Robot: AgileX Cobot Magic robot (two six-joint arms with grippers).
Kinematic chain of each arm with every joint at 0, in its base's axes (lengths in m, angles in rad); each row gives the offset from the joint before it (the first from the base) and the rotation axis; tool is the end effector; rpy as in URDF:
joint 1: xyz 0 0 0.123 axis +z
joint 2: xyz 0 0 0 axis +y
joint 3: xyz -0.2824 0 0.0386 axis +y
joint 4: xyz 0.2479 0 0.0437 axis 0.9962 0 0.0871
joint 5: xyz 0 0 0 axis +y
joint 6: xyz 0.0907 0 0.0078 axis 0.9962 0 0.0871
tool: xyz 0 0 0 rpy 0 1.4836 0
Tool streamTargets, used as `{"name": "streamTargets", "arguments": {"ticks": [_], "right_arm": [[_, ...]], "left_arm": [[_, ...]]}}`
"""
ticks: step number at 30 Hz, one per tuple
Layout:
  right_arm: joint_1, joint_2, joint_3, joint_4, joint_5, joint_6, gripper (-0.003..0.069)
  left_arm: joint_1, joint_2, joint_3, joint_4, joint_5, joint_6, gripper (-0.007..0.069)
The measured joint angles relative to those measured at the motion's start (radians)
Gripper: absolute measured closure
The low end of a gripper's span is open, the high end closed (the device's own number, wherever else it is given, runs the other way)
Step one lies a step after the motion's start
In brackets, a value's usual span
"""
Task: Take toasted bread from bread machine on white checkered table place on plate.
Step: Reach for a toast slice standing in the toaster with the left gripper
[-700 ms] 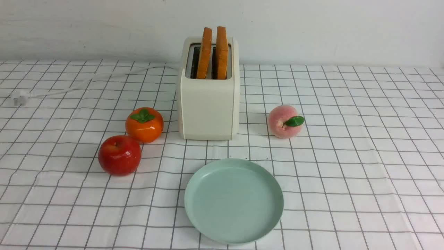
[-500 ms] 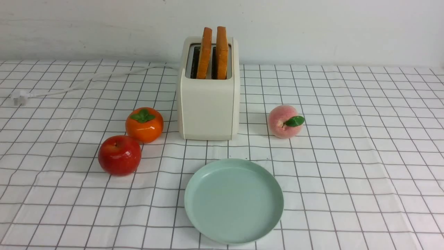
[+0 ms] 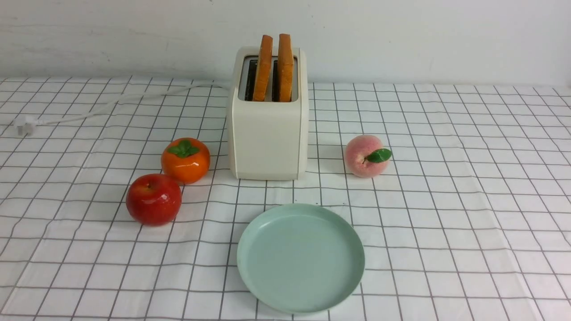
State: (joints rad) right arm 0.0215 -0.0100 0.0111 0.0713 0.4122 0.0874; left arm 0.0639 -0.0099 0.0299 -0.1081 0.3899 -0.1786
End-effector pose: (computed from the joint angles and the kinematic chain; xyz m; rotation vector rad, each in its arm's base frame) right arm 0.0513 0.0037 0.1730 0.1051 1.8955 0.1456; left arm 0.0524 -0.0004 0.1687 -0.2954 1.8722 -0.1852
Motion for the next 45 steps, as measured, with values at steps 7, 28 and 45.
{"name": "streamTargets", "arguments": {"ticks": [7, 28, 45], "right_arm": [[0.0, 0.0, 0.0, 0.0, 0.0, 0.0, 0.0419], [0.0, 0.0, 0.0, -0.001, 0.0, 0.0, 0.0419], [0.0, 0.0, 0.0, 0.0, 0.0, 0.0, 0.0419]], "left_arm": [[0.0, 0.0, 0.0, 0.0, 0.0, 0.0, 0.0387], [0.0, 0.0, 0.0, -0.16, -0.2, -0.135, 0.0387], [0.0, 0.118, -0.287, -0.444, -0.107, -0.182, 0.0565]]}}
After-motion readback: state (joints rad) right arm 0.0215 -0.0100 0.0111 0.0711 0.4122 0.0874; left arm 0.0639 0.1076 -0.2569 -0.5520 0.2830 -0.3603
